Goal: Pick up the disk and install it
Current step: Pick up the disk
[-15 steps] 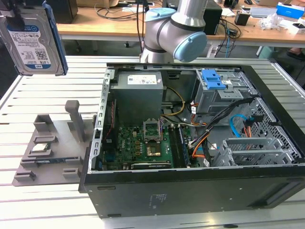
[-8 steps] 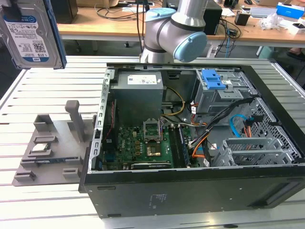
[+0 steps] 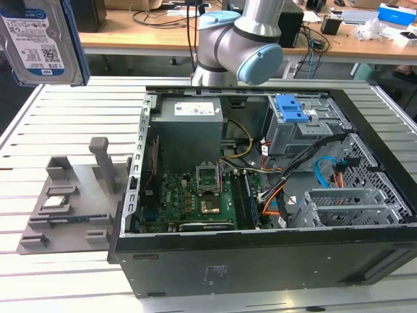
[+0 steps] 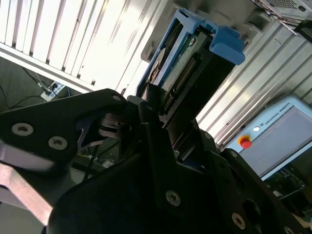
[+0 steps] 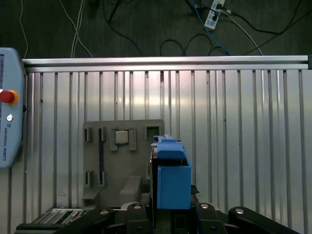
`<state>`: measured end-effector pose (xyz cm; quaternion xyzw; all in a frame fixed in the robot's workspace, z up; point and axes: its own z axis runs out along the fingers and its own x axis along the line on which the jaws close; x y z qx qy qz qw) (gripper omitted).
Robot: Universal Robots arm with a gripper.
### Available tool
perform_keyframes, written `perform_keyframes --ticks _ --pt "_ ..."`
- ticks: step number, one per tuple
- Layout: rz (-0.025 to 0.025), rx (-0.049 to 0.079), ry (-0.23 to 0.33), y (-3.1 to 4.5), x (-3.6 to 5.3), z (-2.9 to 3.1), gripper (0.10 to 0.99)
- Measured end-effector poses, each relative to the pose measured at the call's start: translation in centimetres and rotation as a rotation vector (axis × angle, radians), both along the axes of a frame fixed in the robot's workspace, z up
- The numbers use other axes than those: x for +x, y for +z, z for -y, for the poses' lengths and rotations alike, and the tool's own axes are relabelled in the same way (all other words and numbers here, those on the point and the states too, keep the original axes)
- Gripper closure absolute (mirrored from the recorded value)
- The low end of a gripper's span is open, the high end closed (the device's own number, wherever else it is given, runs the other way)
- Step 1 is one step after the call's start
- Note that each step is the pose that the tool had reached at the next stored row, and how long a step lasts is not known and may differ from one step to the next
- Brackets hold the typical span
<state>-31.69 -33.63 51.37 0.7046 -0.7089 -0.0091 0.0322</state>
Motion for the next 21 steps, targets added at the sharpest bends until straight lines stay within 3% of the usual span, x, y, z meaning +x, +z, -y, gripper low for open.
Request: perform_keyframes --ticks 8,11,16,21 --pt "-0.003 0.0 0.0 2.26 0.15 -0.18 0.725" --pt "-0.003 0.0 0.0 2.26 0.15 -0.18 0.725" --pt "-0.0029 0.0 0.0 2.26 0.95 -0.2 0.725" --pt "-0.0029 0.0 0.0 2.26 2.82 -0.25 0.725"
